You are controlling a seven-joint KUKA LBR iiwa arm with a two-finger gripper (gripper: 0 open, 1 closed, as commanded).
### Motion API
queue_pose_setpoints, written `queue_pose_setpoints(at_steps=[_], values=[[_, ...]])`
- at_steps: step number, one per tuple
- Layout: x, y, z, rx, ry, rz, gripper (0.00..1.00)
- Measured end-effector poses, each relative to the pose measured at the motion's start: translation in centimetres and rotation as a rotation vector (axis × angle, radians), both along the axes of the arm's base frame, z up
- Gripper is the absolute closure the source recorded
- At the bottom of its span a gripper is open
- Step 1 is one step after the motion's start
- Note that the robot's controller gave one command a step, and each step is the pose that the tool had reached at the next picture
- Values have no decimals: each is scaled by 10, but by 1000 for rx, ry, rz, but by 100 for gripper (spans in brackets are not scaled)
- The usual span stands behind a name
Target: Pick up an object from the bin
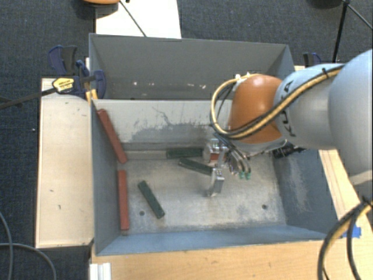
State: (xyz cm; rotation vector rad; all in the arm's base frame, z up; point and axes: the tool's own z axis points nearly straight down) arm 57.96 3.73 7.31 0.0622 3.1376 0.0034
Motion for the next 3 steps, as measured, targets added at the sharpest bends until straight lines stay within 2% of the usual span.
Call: queue_pose_setpoints(at_steps=[1,2,3], values=[[6,37,2,0,0,-453,100],[6,37,2,0,0,-453,100],[1,10,157,0,0,-439,100]])
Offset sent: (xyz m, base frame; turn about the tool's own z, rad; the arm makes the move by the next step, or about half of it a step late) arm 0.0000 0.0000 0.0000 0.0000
